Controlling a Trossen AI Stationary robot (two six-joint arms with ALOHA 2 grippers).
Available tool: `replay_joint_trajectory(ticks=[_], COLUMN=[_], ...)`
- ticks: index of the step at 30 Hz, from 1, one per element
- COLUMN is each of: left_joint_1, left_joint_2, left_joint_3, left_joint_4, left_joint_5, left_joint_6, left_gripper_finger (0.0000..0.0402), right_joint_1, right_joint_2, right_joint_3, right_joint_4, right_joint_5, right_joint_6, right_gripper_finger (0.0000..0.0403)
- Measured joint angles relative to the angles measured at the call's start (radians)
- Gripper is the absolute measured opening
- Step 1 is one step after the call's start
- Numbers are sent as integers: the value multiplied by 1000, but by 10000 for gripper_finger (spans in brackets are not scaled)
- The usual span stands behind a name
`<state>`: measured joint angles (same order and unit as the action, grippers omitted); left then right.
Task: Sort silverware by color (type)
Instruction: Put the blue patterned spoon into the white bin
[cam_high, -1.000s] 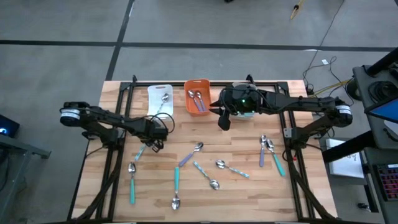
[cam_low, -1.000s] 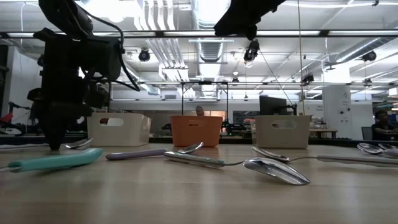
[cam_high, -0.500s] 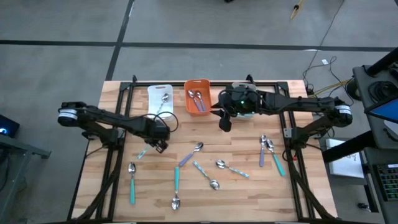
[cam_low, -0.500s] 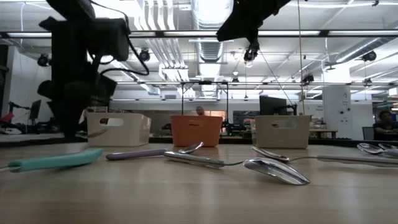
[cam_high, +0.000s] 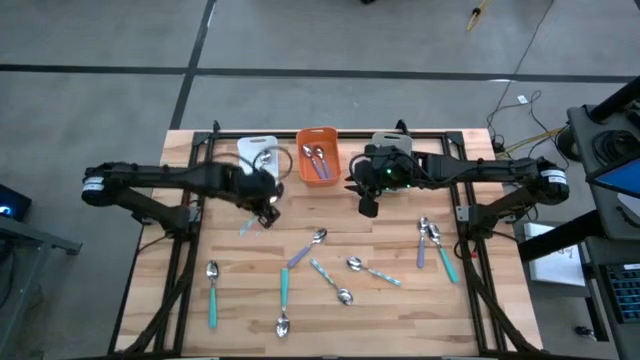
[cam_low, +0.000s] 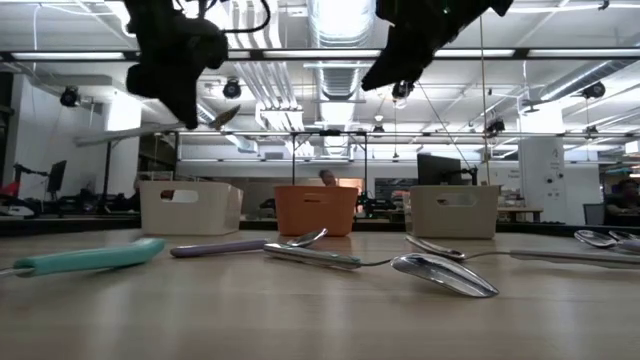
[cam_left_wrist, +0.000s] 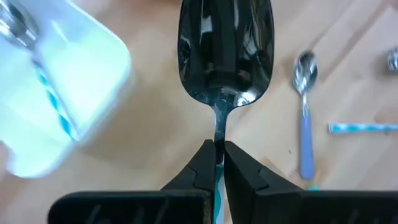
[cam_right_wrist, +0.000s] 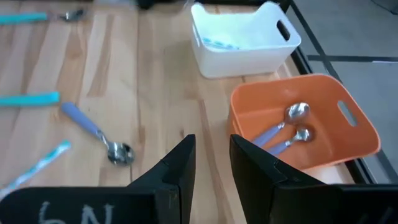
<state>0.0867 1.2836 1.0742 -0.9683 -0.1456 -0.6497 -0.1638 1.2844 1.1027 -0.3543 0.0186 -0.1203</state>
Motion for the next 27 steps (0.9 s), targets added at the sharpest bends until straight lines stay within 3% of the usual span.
replay_joint_trajectory(ticks=[17, 27], left_joint_1=[515, 651], left_joint_2=[129, 329], left_joint_3=[176, 286], left_joint_4=[-37, -78], left_joint_5=[59, 141], left_joint_6=[249, 335], left_gripper_finger=[0, 0], right_joint_1=[0, -2], right_joint_2=[-135, -197], right_joint_3=[-113, -174], right_joint_4=[1, 13], right_joint_5=[1, 1], right_joint_6=[-113, -182], right_gripper_finger=[91, 91])
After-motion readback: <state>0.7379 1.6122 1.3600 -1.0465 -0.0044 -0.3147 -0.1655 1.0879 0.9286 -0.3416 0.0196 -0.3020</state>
